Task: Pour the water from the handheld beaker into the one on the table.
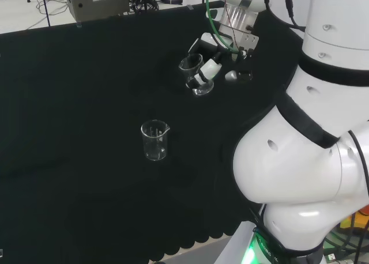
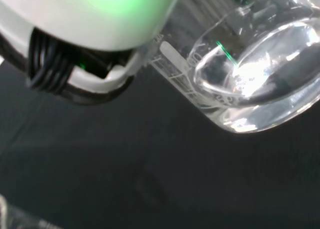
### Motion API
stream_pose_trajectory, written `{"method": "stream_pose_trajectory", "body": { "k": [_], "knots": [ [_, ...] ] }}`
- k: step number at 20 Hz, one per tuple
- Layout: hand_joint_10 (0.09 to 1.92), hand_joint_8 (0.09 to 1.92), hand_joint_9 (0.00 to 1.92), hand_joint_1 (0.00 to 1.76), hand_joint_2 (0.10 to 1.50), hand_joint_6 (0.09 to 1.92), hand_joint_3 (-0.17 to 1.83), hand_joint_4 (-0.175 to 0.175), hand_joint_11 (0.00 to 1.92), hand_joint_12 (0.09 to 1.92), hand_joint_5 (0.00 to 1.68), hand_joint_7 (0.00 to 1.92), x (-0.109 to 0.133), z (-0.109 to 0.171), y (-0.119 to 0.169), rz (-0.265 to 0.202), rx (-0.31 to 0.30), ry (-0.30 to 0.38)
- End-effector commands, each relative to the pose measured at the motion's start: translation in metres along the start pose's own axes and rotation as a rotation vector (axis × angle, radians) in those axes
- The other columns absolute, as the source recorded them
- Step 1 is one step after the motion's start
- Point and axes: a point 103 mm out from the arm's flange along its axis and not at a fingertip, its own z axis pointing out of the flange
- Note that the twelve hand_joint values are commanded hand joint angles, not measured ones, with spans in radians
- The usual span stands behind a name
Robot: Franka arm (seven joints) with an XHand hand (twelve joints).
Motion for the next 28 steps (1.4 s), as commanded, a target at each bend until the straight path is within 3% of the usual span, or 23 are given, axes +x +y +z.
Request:
{"method": "stream_pose_trajectory", "body": {
  "k": [1,5,10,17,28],
  "knots": [
    [0.09,0.57,1.66,1.44,0.57,0.38,0.68,-0.175,1.47,0.6,1.41,1.33,0.027,0.005,-0.037,0.022,0.063,-0.056],
    [0.09,0.57,1.66,1.44,0.57,0.38,0.68,-0.175,1.47,0.6,1.41,1.33,0.043,0.006,-0.052,-0.003,0.089,-0.066],
    [0.09,0.57,1.66,1.44,0.57,0.38,0.68,-0.175,1.47,0.6,1.41,1.33,0.062,0.018,-0.063,-0.042,0.189,-0.115],
    [0.09,0.56,1.66,1.44,0.57,0.37,0.68,-0.175,1.47,0.59,1.41,1.34,0.078,0.05,-0.067,-0.035,0.307,-0.152],
    [0.09,0.55,1.66,1.44,0.56,0.37,0.69,-0.175,1.47,0.59,1.42,1.35,0.086,0.061,-0.07,-0.023,0.466,-0.264]
  ]
}}
